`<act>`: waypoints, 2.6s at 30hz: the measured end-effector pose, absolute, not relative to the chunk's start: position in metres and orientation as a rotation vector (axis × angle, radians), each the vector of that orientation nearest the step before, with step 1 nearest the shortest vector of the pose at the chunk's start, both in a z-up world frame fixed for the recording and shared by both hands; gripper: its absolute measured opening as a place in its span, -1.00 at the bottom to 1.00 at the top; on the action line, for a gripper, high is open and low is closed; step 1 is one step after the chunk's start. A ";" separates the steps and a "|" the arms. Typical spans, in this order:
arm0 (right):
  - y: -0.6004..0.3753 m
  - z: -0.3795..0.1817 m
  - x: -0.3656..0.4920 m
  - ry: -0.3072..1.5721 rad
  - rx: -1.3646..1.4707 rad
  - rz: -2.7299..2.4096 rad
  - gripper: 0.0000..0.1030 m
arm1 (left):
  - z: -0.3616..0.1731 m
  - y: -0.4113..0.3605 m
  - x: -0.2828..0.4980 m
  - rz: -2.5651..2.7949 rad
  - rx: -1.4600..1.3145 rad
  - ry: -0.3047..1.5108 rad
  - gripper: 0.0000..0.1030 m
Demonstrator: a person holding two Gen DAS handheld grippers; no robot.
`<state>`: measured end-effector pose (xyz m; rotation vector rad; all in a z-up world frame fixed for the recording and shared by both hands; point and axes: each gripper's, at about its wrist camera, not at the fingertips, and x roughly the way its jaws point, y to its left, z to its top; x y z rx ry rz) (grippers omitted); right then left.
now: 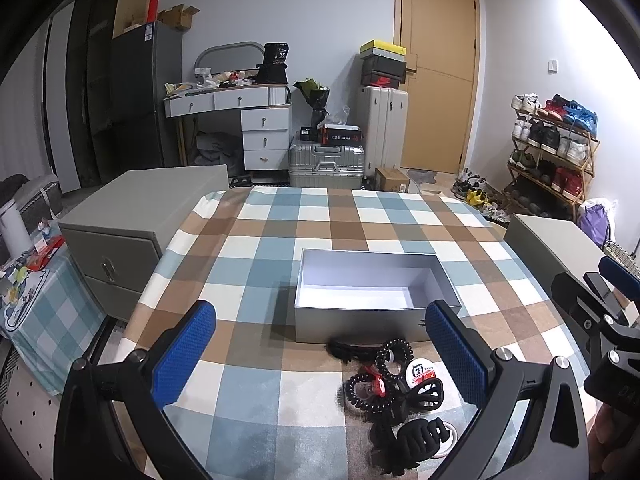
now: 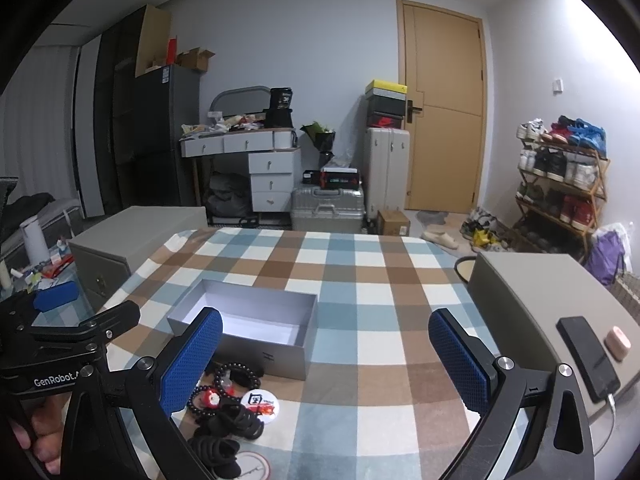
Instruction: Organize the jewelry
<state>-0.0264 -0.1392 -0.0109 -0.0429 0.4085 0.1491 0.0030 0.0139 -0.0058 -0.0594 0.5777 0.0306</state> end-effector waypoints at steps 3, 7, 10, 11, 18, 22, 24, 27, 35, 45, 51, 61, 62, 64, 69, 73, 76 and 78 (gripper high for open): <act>-0.139 -0.011 -0.026 0.407 -0.046 0.149 1.00 | -0.007 0.014 0.002 0.030 -0.060 0.577 0.98; -0.139 -0.011 -0.026 0.408 -0.045 0.150 1.00 | -0.006 0.013 0.002 0.034 -0.059 0.577 0.98; -0.139 -0.011 -0.026 0.405 -0.046 0.142 1.00 | -0.007 0.013 0.002 0.036 -0.056 0.576 0.98; -0.139 -0.011 -0.027 0.404 -0.046 0.139 1.00 | -0.007 0.013 0.001 0.038 -0.054 0.577 0.98; -0.141 -0.010 -0.026 0.405 -0.036 0.138 1.00 | -0.008 0.012 0.000 0.037 -0.053 0.579 0.98; -0.141 -0.010 -0.026 0.407 -0.036 0.142 1.00 | -0.010 0.009 0.001 0.035 -0.050 0.586 0.98; -0.141 -0.009 -0.026 0.404 -0.038 0.145 1.00 | -0.010 0.009 0.001 0.036 -0.049 0.587 0.98; -0.141 -0.009 -0.028 0.396 -0.039 0.146 1.00 | -0.009 0.009 0.001 0.038 -0.049 0.586 0.98; -0.140 -0.009 -0.028 0.401 -0.032 0.146 1.00 | -0.009 0.010 0.000 0.038 -0.049 0.585 0.98; -0.138 -0.011 -0.027 0.404 -0.034 0.151 1.00 | -0.011 0.010 0.000 0.037 -0.052 0.594 0.98; -0.138 -0.012 -0.026 0.405 -0.031 0.149 1.00 | -0.012 0.010 0.000 0.032 -0.055 0.600 0.98; -0.141 -0.015 -0.024 0.408 -0.019 0.141 1.00 | -0.021 0.007 0.001 -0.012 -0.072 0.645 0.98; -0.141 -0.016 -0.023 0.412 -0.019 0.137 1.00 | -0.022 0.007 0.001 -0.020 -0.077 0.650 0.98; -0.144 -0.018 -0.023 0.415 -0.014 0.133 1.00 | -0.026 0.007 0.001 -0.041 -0.089 0.665 0.98; -0.154 -0.024 -0.022 0.416 0.002 0.123 1.00 | -0.042 0.003 0.003 -0.103 -0.111 0.726 0.98; -0.161 -0.030 -0.019 0.425 0.019 0.121 1.00 | -0.062 -0.006 0.003 -0.158 -0.118 0.803 0.98; -0.166 -0.034 -0.016 0.440 0.034 0.123 1.00 | -0.069 -0.011 0.001 -0.190 -0.122 0.839 0.98; -0.168 -0.037 -0.015 0.452 0.045 0.127 1.00 | -0.071 -0.015 0.000 -0.215 -0.117 0.855 0.98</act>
